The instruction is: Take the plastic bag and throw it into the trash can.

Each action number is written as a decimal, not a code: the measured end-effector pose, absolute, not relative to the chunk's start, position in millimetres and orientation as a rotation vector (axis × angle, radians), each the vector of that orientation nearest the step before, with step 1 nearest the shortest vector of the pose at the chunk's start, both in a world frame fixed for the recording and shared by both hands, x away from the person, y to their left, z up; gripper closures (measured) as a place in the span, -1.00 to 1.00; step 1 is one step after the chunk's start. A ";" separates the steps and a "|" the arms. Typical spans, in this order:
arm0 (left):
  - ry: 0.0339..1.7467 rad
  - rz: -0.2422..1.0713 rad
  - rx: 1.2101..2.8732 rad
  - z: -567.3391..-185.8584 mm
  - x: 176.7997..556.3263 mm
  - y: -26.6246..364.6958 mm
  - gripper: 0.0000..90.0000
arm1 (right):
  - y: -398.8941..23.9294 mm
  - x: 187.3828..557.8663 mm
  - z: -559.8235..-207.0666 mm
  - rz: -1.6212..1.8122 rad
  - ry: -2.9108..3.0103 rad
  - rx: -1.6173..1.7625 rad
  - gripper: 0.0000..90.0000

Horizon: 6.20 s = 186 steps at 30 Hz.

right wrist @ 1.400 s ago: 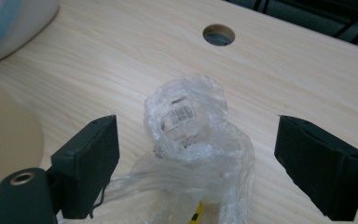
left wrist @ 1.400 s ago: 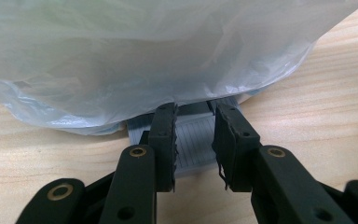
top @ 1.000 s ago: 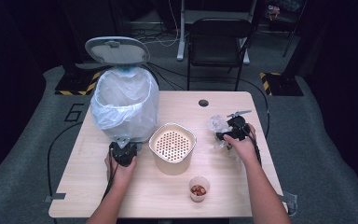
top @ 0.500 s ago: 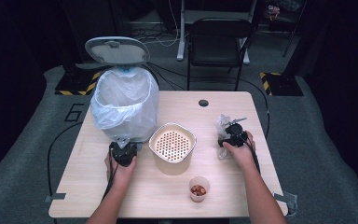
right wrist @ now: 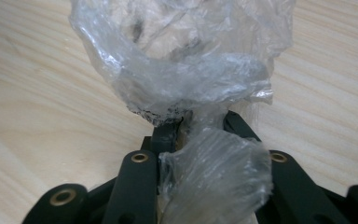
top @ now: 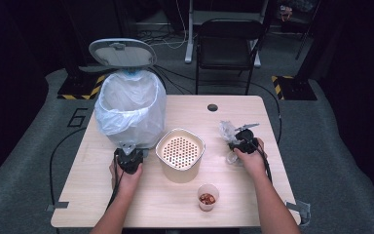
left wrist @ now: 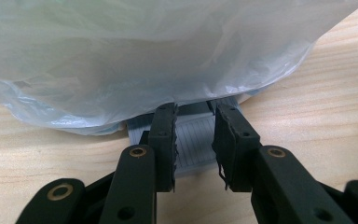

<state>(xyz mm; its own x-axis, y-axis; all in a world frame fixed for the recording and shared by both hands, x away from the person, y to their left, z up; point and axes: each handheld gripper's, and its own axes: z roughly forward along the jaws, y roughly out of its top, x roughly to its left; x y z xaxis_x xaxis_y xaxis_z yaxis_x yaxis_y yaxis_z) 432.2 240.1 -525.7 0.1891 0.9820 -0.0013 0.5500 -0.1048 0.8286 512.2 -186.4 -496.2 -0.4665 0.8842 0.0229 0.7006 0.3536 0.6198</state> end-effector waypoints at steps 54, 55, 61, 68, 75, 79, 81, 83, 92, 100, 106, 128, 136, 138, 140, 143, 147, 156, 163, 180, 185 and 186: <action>1.443 0.798 1.776 -524.0 432.4 241.7 0.54 | -34.1 461.2 -229.4 1.182 2.458 0.807 0.59; 1.443 0.799 1.777 -524.0 432.4 241.7 0.54 | -23.0 460.2 -226.1 1.201 2.470 0.796 0.59; 1.443 0.783 1.772 -524.3 432.4 241.4 0.54 | 7.5 461.1 -221.7 1.249 2.477 0.767 0.59; 1.441 0.796 1.770 -524.5 432.6 241.6 0.54 | 37.7 458.2 -219.7 1.289 2.492 0.732 0.59; 1.445 0.792 1.767 -524.4 432.6 241.3 0.54 | 60.0 457.8 -225.3 1.356 2.510 0.735 0.59; 1.439 0.802 1.763 -524.8 432.7 241.4 0.54 | 70.3 460.1 -229.8 1.442 2.501 0.757 0.58; 1.441 0.800 1.763 -524.7 432.7 241.4 0.54 | 74.7 462.4 -232.3 1.495 2.474 0.785 0.58; 1.436 0.792 1.770 -524.8 432.7 241.8 0.54 | 79.2 464.5 -235.1 1.523 2.440 0.802 0.58; 1.440 0.787 1.776 -524.2 432.5 242.1 0.54 | 95.7 477.8 -240.2 1.496 2.354 0.745 0.58; 1.442 0.799 1.779 -523.8 432.3 242.5 0.54 | 112.8 499.0 -238.5 1.457 2.347 0.657 0.56; 1.456 0.740 1.749 -525.2 432.0 239.9 0.54 | 125.0 515.3 -241.0 1.398 2.348 0.652 0.51; 1.428 0.809 1.798 -523.5 430.6 241.8 0.53 | 135.4 545.1 -267.6 1.210 2.400 0.757 -0.28; 1.430 0.806 1.798 -523.4 430.6 241.9 0.54 | 129.1 541.1 -263.1 1.199 2.357 0.735 -0.39; 1.430 0.805 1.798 -523.4 430.5 241.8 0.54 | 127.4 537.5 -260.5 1.211 2.349 0.732 -0.39; 1.431 0.804 1.796 -523.5 430.5 241.9 0.54 | 124.9 534.4 -257.7 1.227 2.340 0.716 -0.36; 1.432 0.805 1.795 -523.5 430.6 241.9 0.54 | 120.9 530.5 -254.8 1.247 2.321 0.719 -0.31; 1.431 0.806 1.795 -523.6 430.5 241.7 0.54 | 113.3 522.8 -251.0 1.264 2.305 0.710 -0.18; 1.437 0.821 1.785 -523.8 430.4 239.9 0.54 | 102.6 508.6 -252.1 1.336 2.378 0.639 0.20; 1.435 0.818 1.776 -524.4 430.6 239.9 0.54 | 115.5 525.4 -278.2 1.150 2.450 0.696 0.34; 1.436 0.819 1.774 -524.5 430.6 239.7 0.54 | 46.0 491.0 -255.0 1.292 2.348 0.728 -0.04; 1.432 0.831 1.772 -524.8 430.7 239.7 0.54 | 15.2 467.8 -267.3 1.279 2.337 0.745 -0.15; 1.437 0.823 1.764 -525.1 430.6 239.1 0.54 | 9.7 463.0 -270.1 1.275 2.344 0.732 -0.15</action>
<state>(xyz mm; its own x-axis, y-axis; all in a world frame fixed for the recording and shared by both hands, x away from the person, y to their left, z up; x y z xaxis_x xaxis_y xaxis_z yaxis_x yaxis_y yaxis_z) 430.6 239.1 -525.1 0.1799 0.9828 0.0417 0.5336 -0.1331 0.8352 463.0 9.7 -270.1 -0.7955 0.6014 -0.0745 0.2645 0.4551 0.8502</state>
